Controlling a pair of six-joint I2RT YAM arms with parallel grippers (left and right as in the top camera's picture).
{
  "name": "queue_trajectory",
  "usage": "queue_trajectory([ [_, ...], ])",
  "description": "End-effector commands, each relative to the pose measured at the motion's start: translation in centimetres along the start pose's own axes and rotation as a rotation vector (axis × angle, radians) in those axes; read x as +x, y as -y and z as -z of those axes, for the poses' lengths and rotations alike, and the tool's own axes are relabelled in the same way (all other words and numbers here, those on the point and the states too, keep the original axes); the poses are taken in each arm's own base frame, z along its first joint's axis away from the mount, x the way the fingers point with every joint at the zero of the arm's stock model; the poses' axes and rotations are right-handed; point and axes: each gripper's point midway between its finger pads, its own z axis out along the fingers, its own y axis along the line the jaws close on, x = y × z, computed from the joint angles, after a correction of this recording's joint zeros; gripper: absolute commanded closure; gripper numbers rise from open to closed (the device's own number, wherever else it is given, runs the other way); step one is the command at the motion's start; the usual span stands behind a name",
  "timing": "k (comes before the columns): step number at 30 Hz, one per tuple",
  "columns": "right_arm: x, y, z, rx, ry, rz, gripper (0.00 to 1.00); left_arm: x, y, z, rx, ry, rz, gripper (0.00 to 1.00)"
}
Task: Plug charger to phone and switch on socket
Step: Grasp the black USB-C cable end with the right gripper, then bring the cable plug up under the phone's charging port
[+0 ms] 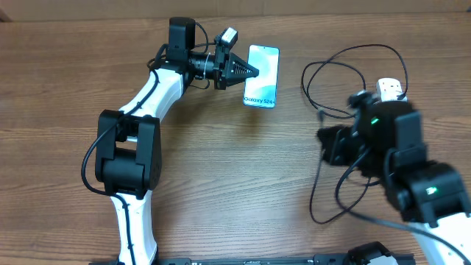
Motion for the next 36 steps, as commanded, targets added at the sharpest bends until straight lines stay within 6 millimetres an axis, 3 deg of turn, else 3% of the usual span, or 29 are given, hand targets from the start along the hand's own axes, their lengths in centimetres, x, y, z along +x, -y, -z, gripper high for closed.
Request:
queue_trajectory([
  [1,3.4,-2.1,-1.8,-0.078,-0.093,-0.006,0.96,0.5,1.5,-0.1,0.03,-0.041,0.011,0.96],
  [4,4.0,-3.5,-2.2,-0.113,-0.104,-0.021,0.96,0.6,1.5,-0.1,0.031,-0.043,0.013,0.96],
  [9,2.8,-5.4,-2.2,-0.176,-0.052,-0.019,0.96,0.6,1.5,0.0,0.033,-0.045,0.013,0.96],
  [22,2.8,-5.4,-2.3,-0.175,-0.053,-0.018,0.96,0.8,1.6,0.0,0.038,-0.056,0.075,0.96],
  [36,4.3,-4.0,-5.1,-0.096,-0.164,-0.005,0.96,0.1,1.1,-0.1,0.01,-0.012,0.029,0.96],
])
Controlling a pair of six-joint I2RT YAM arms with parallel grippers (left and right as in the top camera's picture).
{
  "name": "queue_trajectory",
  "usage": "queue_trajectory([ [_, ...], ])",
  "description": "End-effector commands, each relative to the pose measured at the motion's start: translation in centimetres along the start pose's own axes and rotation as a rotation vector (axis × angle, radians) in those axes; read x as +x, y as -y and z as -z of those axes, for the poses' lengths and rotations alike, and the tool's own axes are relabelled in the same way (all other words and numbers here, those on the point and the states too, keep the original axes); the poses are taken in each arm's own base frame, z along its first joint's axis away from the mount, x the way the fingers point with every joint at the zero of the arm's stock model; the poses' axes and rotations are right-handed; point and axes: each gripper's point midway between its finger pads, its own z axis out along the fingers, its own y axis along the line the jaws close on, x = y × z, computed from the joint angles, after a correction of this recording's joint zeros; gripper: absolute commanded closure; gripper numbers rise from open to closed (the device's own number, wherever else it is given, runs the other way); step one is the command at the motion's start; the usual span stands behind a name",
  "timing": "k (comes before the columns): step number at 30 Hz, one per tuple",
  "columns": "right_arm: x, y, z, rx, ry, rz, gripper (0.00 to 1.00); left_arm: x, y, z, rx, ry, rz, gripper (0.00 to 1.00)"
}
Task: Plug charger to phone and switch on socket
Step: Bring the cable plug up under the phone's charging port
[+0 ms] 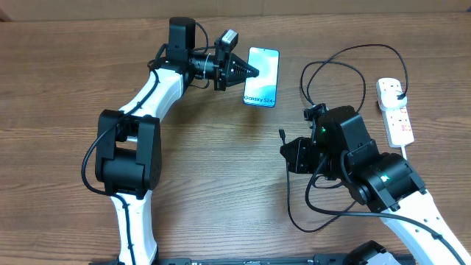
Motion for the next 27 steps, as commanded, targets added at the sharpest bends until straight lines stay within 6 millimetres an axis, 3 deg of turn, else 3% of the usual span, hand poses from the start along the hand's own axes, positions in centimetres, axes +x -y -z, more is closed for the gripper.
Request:
queue_trajectory([
  [1,-0.2,-0.3,0.1,-0.003,0.008,0.057,0.96,-0.2,0.9,-0.1,-0.003,0.006,-0.071,0.96],
  [6,-1.8,-1.1,-0.4,-0.031,0.062,0.1,0.96,-0.7,0.5,-0.6,-0.028,0.039,0.031,0.96],
  [16,-4.1,-1.1,-2.4,-0.013,0.113,0.106,0.96,-1.5,-0.3,-1.6,-0.073,0.093,0.036,0.96],
  [27,-4.9,-0.9,-4.5,-0.006,0.107,0.096,0.96,-1.8,-0.4,-1.5,-0.078,0.115,0.125,0.96],
])
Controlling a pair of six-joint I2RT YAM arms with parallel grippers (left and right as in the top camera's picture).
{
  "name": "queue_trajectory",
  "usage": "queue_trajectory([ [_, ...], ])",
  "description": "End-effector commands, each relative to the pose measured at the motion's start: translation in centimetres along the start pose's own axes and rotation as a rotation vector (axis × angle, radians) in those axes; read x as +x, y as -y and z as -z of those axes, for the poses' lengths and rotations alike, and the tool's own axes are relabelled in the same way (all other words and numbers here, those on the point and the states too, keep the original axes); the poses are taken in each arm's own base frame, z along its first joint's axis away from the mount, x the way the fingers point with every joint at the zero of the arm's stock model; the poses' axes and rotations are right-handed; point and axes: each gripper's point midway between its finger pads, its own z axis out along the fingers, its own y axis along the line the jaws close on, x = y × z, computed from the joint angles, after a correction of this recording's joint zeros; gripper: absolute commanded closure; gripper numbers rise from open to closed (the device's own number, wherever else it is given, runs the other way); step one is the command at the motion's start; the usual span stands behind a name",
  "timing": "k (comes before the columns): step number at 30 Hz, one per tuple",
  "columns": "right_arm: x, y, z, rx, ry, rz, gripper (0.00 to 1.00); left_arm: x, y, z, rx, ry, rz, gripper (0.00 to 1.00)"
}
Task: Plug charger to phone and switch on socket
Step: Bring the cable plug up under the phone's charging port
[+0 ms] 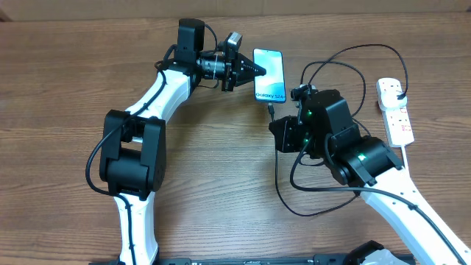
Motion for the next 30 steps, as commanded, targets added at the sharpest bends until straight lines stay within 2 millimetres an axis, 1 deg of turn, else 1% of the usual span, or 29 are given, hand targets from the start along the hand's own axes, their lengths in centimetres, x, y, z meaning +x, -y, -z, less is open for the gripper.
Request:
queue_trajectory([
  [1,-0.1,0.0,-0.7,0.01,-0.008,0.005,0.96,0.2,1.2,0.1,0.013,-0.01,0.002,0.96],
  [6,-1.0,0.7,-0.8,0.049,0.035,0.001,0.96,0.2,1.2,0.1,0.013,-0.01,-0.046,0.96],
  [8,-1.2,1.2,-0.8,0.08,0.053,-0.044,0.96,0.2,1.2,0.1,0.013,-0.009,-0.051,0.96],
  [10,-1.3,1.2,-0.8,0.081,0.057,-0.073,0.96,0.2,1.2,0.1,0.012,-0.006,-0.051,0.96],
  [16,-1.3,1.2,-0.8,0.08,0.058,-0.075,0.96,-0.1,1.1,0.1,0.005,0.006,-0.051,0.96],
  [20,-1.2,1.3,-0.8,0.082,0.054,-0.078,0.96,-0.2,1.0,0.1,0.003,0.012,-0.009,0.96],
  [30,-1.2,1.3,-0.8,0.082,0.053,-0.079,0.96,-0.2,0.9,-0.5,-0.009,0.022,0.017,0.96],
])
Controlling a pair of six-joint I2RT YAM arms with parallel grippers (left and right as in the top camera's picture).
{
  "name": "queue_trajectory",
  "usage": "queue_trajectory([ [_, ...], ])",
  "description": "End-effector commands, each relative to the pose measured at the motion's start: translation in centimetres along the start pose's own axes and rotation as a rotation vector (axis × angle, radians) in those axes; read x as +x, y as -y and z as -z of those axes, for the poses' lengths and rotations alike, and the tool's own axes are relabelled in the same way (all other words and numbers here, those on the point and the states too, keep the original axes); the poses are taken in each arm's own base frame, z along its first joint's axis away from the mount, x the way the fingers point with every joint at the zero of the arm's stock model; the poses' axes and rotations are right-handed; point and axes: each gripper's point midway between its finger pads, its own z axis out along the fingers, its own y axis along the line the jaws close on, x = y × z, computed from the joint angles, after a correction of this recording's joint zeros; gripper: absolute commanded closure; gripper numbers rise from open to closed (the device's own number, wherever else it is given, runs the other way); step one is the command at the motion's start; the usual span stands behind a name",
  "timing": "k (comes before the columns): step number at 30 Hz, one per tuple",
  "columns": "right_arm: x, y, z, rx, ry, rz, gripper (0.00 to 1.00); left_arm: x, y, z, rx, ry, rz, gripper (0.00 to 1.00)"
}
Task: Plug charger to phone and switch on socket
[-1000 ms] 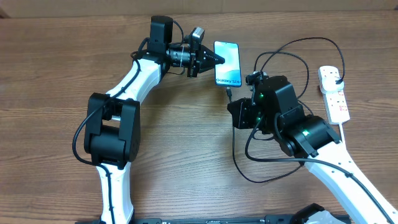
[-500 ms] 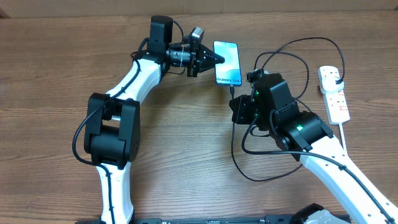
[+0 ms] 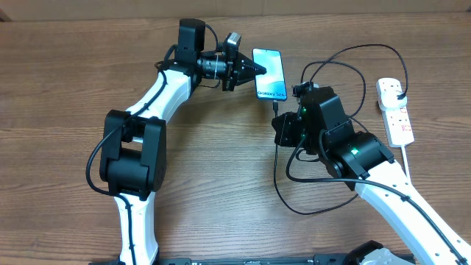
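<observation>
The phone (image 3: 271, 73) lies screen-up at the back middle of the table, its screen lit. My left gripper (image 3: 255, 70) is at its left edge, fingers closed to a point over that edge. The black charger cable (image 3: 346, 57) loops from the white power strip (image 3: 394, 110) to my right gripper (image 3: 280, 124), which is shut on the plug end. The plug tip (image 3: 274, 107) points at the phone's near short edge, just below it. I cannot make out whether the tip touches the port. The strip's switch is too small to read.
Slack cable lies in loops on the wood in front of and under my right arm (image 3: 294, 206). The power strip sits near the table's right edge. My left arm (image 3: 158, 92) stretches across the left half of the table.
My right gripper has moved a little up and left with the plug, so the tip is closer to the phone's near edge. The phone has tilted slightly. The left gripper holds its place.
First my right gripper was at the right by the cable loops while the left held the phone's edge. Then the right gripper carried the plug end leftward. Then the left gripper and phone had shifted right, with the plug below the phone, and now just under its near edge.
</observation>
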Motion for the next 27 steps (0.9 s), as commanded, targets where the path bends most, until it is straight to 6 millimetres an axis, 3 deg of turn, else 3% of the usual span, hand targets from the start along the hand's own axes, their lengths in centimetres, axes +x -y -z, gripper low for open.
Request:
queue_trajectory([
  [1,-0.4,-0.3,0.3,0.001,0.019,-0.001,0.96,0.4,1.2,-0.3,0.01,-0.014,0.0,0.96],
  [14,-0.5,-0.3,0.2,-0.001,0.023,0.0,0.96,0.7,1.2,-0.7,0.008,-0.023,0.034,0.96],
  [21,-0.3,0.0,-1.1,0.014,0.001,-0.003,0.96,0.8,1.2,-0.9,0.007,-0.027,0.032,0.96],
  [27,-0.7,0.0,-1.2,0.016,0.02,0.007,0.96,1.1,1.3,-0.9,0.015,-0.041,-0.061,0.96],
])
